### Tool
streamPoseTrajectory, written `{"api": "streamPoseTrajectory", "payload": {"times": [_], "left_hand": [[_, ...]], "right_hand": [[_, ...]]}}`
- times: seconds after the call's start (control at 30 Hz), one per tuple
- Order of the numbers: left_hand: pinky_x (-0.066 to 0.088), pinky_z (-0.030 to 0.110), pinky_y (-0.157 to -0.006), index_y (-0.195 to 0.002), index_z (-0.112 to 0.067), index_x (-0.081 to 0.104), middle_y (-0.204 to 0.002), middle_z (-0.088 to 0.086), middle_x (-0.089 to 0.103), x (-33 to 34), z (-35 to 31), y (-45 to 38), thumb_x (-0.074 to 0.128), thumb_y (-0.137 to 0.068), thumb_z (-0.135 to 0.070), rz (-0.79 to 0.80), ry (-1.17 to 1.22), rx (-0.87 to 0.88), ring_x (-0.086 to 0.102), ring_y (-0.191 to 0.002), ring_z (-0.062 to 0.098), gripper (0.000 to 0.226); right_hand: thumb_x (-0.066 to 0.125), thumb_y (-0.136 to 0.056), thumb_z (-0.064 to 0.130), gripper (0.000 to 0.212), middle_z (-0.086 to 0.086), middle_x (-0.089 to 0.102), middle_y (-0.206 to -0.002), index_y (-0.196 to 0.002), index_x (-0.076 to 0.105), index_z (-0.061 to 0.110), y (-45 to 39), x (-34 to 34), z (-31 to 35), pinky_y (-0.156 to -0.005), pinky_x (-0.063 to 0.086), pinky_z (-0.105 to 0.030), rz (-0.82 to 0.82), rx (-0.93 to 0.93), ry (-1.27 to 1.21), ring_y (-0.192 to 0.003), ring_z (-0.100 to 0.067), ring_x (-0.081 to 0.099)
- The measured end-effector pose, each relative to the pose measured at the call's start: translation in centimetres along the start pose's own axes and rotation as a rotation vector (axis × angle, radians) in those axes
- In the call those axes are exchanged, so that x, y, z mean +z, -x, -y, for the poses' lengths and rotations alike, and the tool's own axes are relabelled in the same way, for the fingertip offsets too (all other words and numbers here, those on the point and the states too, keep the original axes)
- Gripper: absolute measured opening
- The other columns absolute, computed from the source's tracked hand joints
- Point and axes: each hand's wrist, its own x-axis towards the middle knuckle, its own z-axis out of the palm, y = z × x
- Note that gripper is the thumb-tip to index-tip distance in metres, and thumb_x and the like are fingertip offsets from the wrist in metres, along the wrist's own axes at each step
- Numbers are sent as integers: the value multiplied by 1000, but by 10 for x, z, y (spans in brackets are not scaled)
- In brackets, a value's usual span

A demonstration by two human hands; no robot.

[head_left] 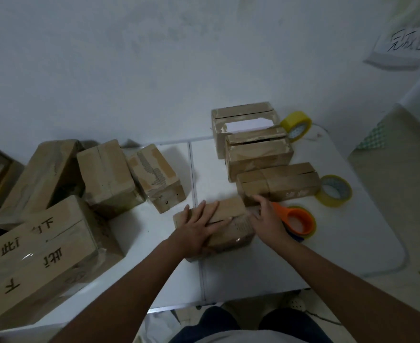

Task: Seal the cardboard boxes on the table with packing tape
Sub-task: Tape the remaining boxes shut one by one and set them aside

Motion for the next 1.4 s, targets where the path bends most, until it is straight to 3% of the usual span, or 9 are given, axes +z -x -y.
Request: {"api": "streamPoseTrajectory", "payload": {"times": [0.1, 0.2, 0.33, 0.43, 0.73, 0.93, 1.03, 1.17, 1.4], "left_hand": [[-13, 64, -113, -148, -53, -15, -161, -3, -29, 3, 10, 12, 60, -90, -51, 10, -70, 30, -28, -146, 31, 95], [-11, 63, -116, -150, -51, -14, -161, -10, -28, 17, 9, 27, 44, -89, -72, -69, 104, -19, -30, -146, 26, 87], [-14, 57, -117, -149, -55, -15, -156, -21, -33, 32, -6, 41, 1, -85, -79, -255, 364, -350, -33, -145, 18, 70], [-16, 53, -114, -148, -51, -19, -152, -21, -40, 42, -9, 43, -8, -82, -78, -272, 400, -479, -35, -143, 17, 72], [13, 64, -117, -157, -40, -2, -167, -1, -3, 18, 32, 6, 12, -100, -62, -375, -13, -252, 1, -151, 36, 62], [5, 49, -118, -150, -52, -14, -162, 1, -25, 23, -6, 14, 8, -92, -72, -438, 323, -351, -16, -150, 31, 65], [14, 52, -121, -153, -49, -9, -159, -2, -34, 32, -30, 24, 27, -79, -88, -375, 610, -301, -16, -151, 28, 91], [13, 57, -121, -152, -49, -11, -151, -7, -46, 38, -30, 18, 52, -73, -84, -263, 523, -164, -26, -148, 31, 107], [43, 54, -108, -155, -42, 17, -163, -20, -11, 27, -8, 5, 46, -96, -58, -354, 392, -49, 0, -153, 24, 68]], "right_hand": [[54, -97, 21, 55, -4, 28, -154, -147, 32, 15, -7, 6, 9, -108, 34, -32, 52, -135, 105, -137, -21, 35], [51, -99, 23, 56, -2, 23, -158, -151, 29, 15, -8, 16, 11, -116, 27, -34, 207, -146, 196, -143, -19, 27], [47, -100, 20, 51, -4, 31, -154, -149, 32, 14, -6, 23, 1, -108, 27, -24, 256, -162, 301, -138, -18, 33], [47, -101, 23, 49, -2, 39, -149, -148, 35, 19, -2, 20, -4, -105, 34, -26, 263, -139, 268, -133, -16, 40], [53, -99, 28, 50, 1, 50, -140, -146, 38, 18, 34, 11, -29, -103, 39, -25, 177, -152, 218, -126, -12, 47], [55, -97, 26, 45, 3, 55, -133, -140, 46, 18, 43, 14, -41, -97, 45, -23, 116, -221, 153, -117, -6, 51], [56, -97, 24, 37, 4, 59, -123, -133, 51, 19, 41, 19, -39, -87, 47, -14, 98, -197, 70, -106, -4, 56], [54, -97, 32, 33, 5, 61, -115, -127, 56, 19, 46, 26, -39, -87, 52, -24, 141, -168, 74, -100, -4, 59], [48, -101, 28, 31, 9, 58, -117, -129, 57, 18, 31, 3, -40, -82, 40, -11, 90, -64, 79, -104, -2, 54]]}}
